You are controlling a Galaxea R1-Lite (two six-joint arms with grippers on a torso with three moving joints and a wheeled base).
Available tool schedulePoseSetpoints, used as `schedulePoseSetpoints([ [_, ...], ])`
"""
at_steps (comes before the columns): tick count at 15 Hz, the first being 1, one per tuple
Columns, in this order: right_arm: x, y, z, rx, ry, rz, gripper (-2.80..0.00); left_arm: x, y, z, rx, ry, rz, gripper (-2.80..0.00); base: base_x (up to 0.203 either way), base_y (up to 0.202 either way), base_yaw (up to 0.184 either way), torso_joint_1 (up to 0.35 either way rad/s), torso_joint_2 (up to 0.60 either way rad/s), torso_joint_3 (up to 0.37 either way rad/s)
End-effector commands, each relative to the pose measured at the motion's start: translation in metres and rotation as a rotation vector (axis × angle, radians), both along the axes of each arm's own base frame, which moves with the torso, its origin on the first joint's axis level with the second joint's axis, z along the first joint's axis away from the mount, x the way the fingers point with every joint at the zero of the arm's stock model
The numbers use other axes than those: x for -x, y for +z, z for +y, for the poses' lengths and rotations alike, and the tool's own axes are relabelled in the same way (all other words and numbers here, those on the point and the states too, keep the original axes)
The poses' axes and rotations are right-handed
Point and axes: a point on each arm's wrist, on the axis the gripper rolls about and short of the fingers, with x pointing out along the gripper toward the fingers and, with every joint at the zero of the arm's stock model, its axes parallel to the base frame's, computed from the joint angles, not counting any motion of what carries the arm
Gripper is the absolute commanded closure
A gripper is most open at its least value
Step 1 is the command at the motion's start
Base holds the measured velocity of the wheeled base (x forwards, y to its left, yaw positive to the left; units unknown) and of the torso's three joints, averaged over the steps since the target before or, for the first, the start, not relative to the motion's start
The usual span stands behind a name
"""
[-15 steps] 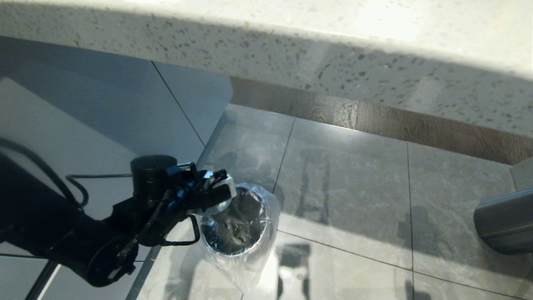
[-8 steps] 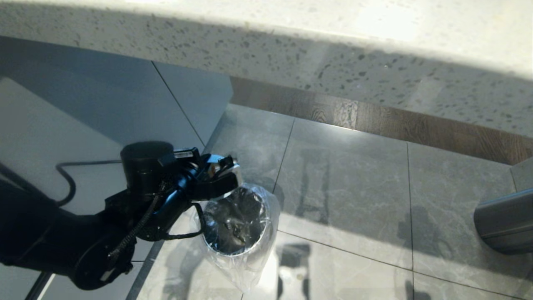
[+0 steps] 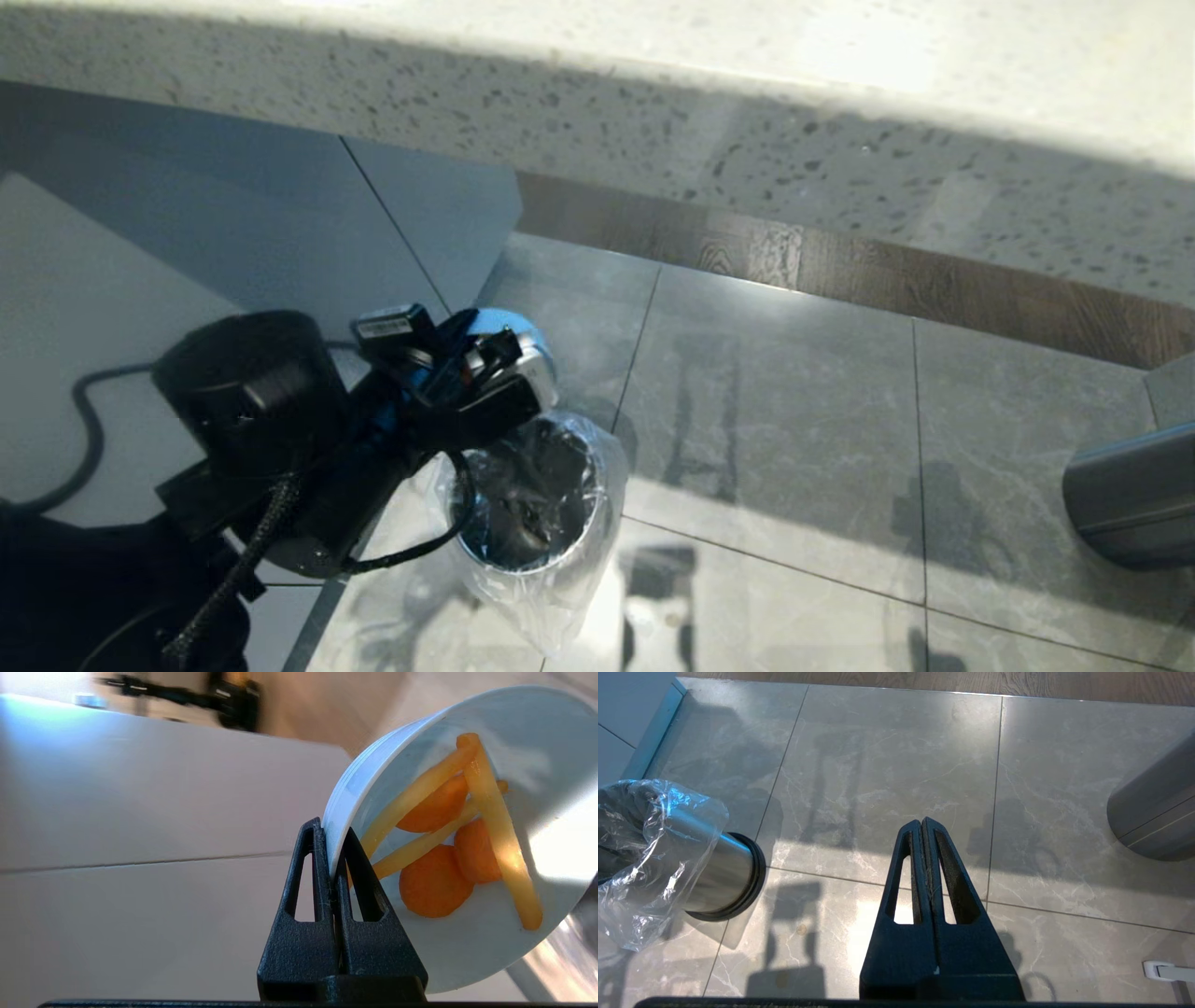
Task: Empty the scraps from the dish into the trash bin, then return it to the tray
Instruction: Pour the leftover food from the bowl into the trash can
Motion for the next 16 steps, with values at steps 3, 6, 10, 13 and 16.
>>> schedulePoseSetpoints([
  [3, 0.000, 0.000, 0.000, 0.000, 0.000, 0.001, 0.00, 0.008, 0.011, -0.003, 0.076, -0.025, -0.106, 0.00, 0.000, 0.000, 0.000, 0.000, 0.00, 0.000],
  [6, 0.000, 0.000, 0.000, 0.000, 0.000, -0.001, 0.00, 0.013, 0.008, 0.002, 0.097, -0.019, -0.133, 0.00, 0.000, 0.000, 0.000, 0.000, 0.00, 0.000],
  [10, 0.000, 0.000, 0.000, 0.000, 0.000, 0.000, 0.00, 0.019, 0.007, 0.005, 0.121, -0.026, -0.163, 0.00, 0.000, 0.000, 0.000, 0.000, 0.00, 0.000],
  [13, 0.000, 0.000, 0.000, 0.000, 0.000, -0.001, 0.00, 0.024, -0.006, 0.003, 0.105, -0.046, -0.144, 0.00, 0.000, 0.000, 0.000, 0.000, 0.00, 0.000],
  [16, 0.000, 0.000, 0.000, 0.000, 0.000, -0.001, 0.00, 0.022, -0.011, -0.002, 0.095, -0.057, -0.128, 0.00, 0.000, 0.000, 0.000, 0.000, 0.00, 0.000],
])
